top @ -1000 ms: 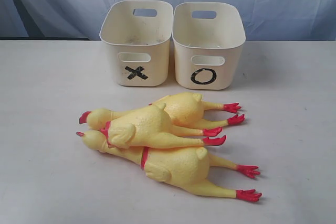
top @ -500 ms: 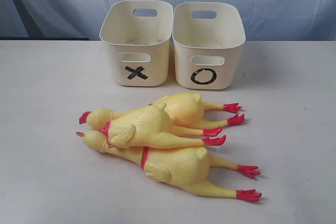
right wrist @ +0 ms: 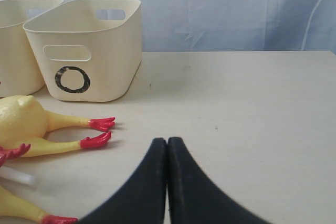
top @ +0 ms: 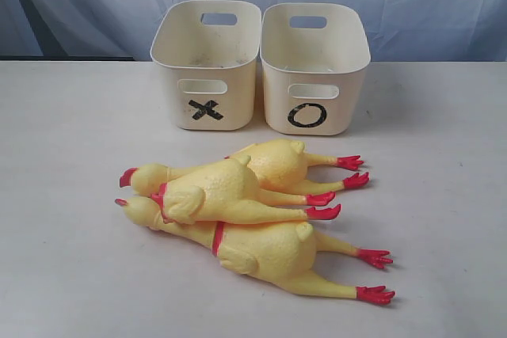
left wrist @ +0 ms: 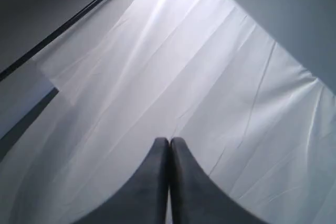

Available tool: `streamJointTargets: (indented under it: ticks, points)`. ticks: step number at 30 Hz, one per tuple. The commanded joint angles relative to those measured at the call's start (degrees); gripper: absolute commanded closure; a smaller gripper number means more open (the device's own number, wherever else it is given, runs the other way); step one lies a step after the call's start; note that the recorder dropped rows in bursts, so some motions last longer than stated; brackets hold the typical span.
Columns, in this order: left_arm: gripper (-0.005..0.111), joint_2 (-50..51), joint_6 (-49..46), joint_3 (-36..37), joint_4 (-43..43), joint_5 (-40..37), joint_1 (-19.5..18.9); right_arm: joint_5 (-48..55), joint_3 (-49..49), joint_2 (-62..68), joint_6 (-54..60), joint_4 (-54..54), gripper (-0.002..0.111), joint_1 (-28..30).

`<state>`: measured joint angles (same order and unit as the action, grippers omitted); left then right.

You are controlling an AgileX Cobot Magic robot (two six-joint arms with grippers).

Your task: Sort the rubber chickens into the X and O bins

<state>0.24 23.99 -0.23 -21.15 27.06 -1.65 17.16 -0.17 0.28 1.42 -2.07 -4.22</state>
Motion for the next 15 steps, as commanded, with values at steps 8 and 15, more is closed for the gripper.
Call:
streamJointTargets:
  ticks: [8, 15]
  points:
    - [0.106, 4.14, 34.29, -13.74, 57.32, -13.71, 0.03, -0.49, 0.17, -0.28, 0.04, -0.01, 0.108, 0.20]
    - [0.106, 17.35, 50.29, -21.86, 79.08, -9.45, 0.01, -0.49, 0.17, -0.28, 0.04, -0.01, 0.108, 0.20]
